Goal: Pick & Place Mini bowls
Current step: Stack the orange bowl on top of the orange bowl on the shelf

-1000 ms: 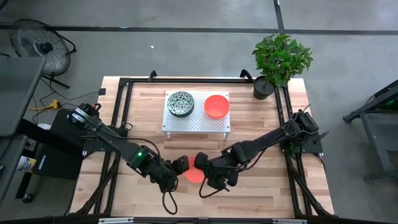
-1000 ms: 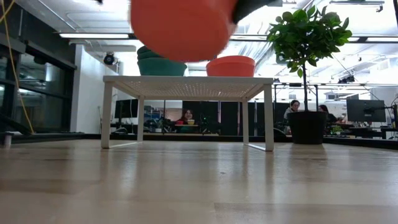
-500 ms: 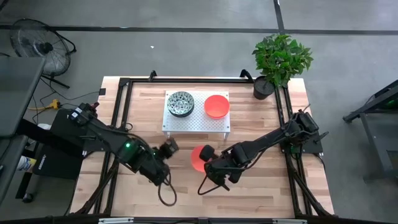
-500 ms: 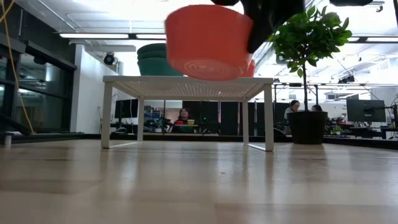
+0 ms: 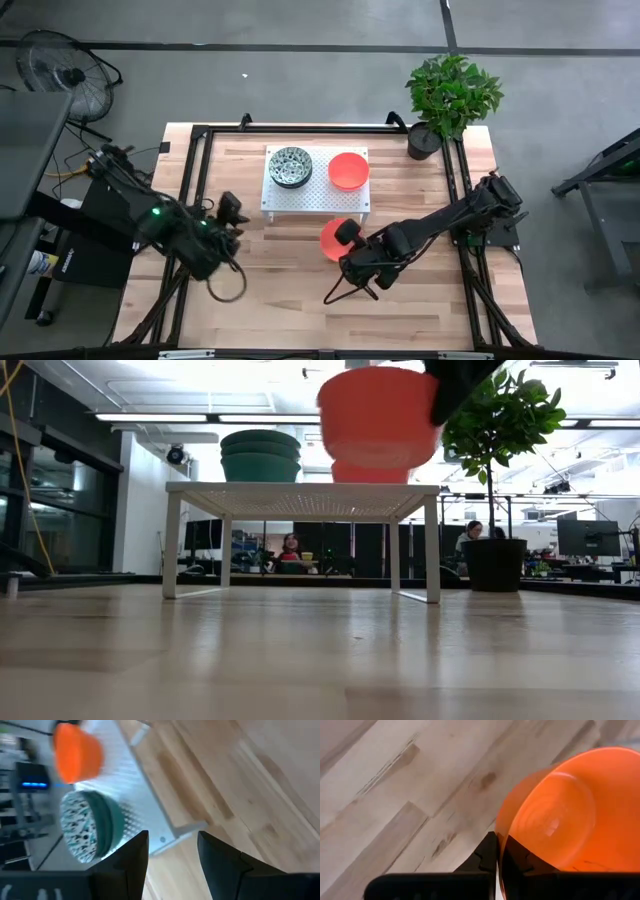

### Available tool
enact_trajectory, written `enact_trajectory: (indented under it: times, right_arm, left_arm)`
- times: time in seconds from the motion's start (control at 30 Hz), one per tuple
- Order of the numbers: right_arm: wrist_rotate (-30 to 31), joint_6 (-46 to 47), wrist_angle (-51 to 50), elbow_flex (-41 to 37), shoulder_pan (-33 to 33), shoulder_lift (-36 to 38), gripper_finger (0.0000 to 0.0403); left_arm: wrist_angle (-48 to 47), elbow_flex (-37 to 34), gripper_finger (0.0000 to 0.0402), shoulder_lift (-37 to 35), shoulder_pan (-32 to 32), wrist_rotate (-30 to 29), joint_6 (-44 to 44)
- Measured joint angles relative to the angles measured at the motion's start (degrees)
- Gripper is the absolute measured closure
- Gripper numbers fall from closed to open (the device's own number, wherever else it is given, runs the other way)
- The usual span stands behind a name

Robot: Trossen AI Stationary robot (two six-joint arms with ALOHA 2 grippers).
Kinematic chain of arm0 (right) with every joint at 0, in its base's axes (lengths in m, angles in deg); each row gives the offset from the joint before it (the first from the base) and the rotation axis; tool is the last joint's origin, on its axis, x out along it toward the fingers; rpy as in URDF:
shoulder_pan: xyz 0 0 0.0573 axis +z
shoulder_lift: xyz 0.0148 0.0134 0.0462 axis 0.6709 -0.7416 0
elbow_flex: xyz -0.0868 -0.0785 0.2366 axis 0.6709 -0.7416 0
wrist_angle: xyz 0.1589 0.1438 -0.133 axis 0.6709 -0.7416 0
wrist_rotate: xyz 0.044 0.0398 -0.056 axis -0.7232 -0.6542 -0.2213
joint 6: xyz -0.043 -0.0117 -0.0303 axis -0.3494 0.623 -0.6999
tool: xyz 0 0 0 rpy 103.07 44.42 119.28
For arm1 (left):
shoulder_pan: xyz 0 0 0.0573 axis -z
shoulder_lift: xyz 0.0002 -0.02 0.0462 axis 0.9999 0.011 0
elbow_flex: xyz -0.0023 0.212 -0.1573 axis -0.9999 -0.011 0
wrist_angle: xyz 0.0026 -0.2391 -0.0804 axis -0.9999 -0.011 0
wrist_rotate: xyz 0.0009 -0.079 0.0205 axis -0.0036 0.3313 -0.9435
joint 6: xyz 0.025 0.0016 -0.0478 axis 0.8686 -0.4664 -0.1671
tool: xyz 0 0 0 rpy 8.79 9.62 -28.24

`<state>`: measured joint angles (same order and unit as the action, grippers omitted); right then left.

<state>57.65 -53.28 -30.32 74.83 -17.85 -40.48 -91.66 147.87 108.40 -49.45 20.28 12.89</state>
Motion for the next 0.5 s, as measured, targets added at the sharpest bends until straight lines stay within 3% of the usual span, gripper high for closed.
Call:
enact_trajectory:
  times: [0.23, 0.5]
  right_arm:
    - [4.7, 5.1, -6.5, 0.0, -1.8, 5.8, 0.0402]
    - [6.5, 5.6, -6.9, 0.0, -9.0, 13.4, 0.0402]
  left_arm:
    - [20.8, -21.5, 0.0238, -16.8, -0.2, -1.8, 2.0]
    - [47.6, -43.7, 0.0238, -28.7, -0.2, -3.5, 11.3]
